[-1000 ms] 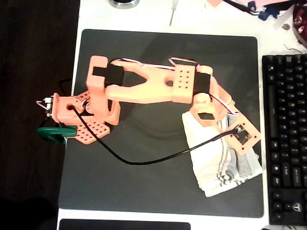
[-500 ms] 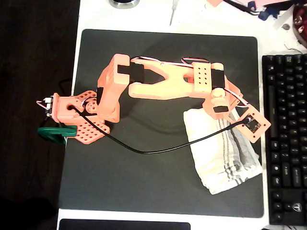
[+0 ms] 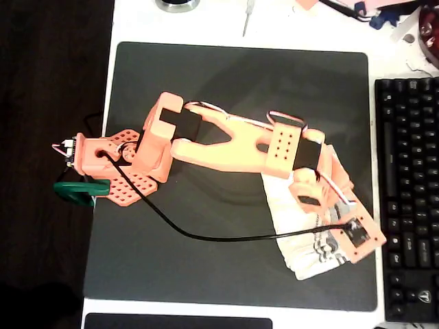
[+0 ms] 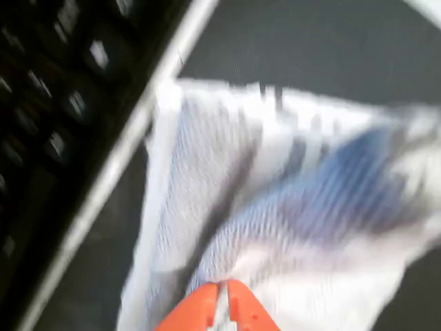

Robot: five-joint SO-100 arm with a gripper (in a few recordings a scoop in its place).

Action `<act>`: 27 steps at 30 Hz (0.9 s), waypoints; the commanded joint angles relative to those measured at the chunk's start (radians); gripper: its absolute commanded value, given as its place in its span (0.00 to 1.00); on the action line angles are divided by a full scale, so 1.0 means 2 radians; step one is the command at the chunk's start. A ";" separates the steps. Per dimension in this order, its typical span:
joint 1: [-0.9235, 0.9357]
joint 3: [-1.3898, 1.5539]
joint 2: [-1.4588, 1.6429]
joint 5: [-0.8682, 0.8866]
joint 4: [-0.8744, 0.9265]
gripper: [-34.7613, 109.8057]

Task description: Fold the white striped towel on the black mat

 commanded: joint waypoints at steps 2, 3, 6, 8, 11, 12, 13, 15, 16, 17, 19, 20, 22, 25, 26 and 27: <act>0.020 0.031 0.016 0.004 -0.067 0.26; 0.021 0.040 0.012 0.007 -0.082 0.26; 0.025 0.047 -0.005 0.031 -0.108 0.26; 0.029 0.059 -0.006 0.035 -0.128 0.27; 0.031 0.078 0.004 0.031 -0.133 0.29; 0.031 0.085 0.012 0.030 -0.131 0.31; 0.031 0.094 0.024 0.031 -0.127 0.32; 0.031 0.114 0.057 0.029 -0.113 0.36; 0.029 0.124 0.078 0.028 -0.099 0.38; 0.028 0.139 0.101 0.028 -0.091 0.40; 0.028 0.175 0.152 0.028 -0.075 0.42; 0.029 0.196 0.175 0.027 -0.073 0.43; 0.034 0.239 0.219 0.018 -0.068 0.43; 0.043 0.304 0.272 0.008 -0.056 0.44; 0.045 0.325 0.283 0.006 -0.055 0.44; 0.049 0.347 0.291 0.004 -0.064 0.45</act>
